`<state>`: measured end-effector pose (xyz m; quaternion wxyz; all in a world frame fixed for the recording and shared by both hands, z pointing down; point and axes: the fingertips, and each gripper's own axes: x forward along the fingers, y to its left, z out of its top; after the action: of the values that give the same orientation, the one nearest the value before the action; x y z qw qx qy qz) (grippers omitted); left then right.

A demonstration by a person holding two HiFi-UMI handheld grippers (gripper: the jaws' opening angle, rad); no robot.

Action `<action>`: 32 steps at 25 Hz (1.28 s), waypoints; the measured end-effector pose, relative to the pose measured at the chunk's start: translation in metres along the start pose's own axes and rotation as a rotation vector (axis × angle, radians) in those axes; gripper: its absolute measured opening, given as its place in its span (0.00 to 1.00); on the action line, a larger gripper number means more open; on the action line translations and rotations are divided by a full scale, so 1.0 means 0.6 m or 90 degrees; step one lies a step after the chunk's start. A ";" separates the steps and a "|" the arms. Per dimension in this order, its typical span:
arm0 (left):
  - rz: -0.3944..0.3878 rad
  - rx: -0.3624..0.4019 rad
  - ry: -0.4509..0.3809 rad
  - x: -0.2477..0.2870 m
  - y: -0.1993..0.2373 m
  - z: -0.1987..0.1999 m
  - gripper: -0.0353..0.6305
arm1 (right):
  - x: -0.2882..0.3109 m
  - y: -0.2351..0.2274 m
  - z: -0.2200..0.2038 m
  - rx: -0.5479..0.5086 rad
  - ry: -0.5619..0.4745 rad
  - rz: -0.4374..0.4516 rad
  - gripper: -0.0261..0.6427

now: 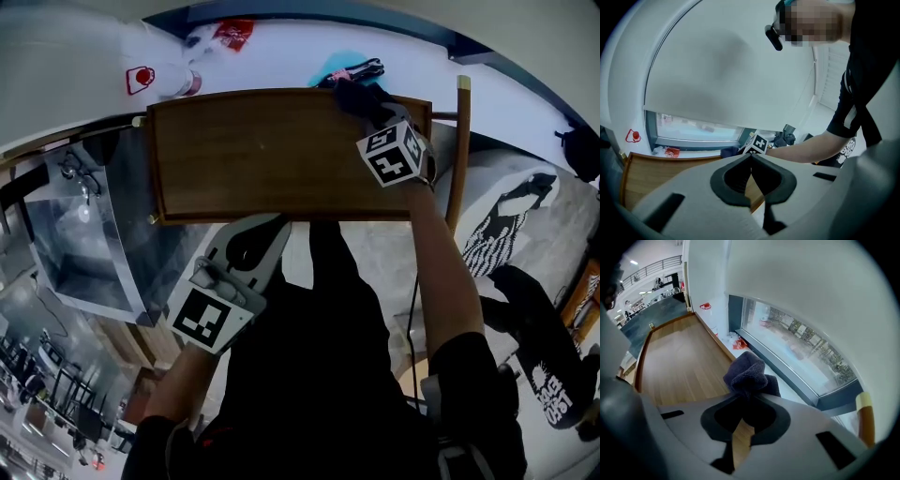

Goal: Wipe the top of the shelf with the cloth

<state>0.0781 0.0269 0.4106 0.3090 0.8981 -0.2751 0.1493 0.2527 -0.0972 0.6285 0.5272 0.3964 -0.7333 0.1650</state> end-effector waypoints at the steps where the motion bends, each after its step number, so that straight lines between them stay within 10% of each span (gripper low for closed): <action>1: -0.002 0.001 0.001 0.004 -0.004 0.000 0.08 | -0.002 -0.007 -0.008 0.004 0.003 -0.004 0.08; 19: -0.015 0.014 0.000 0.021 -0.034 0.006 0.08 | -0.028 -0.059 -0.075 0.043 0.035 -0.053 0.08; 32: 0.038 0.005 -0.041 -0.083 0.030 0.016 0.08 | -0.106 0.005 0.054 -0.001 -0.050 -0.072 0.08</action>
<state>0.0283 0.0290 0.3898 0.2917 0.8951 -0.3109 0.1308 0.2381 -0.0909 0.5590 0.5072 0.4429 -0.7298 0.1185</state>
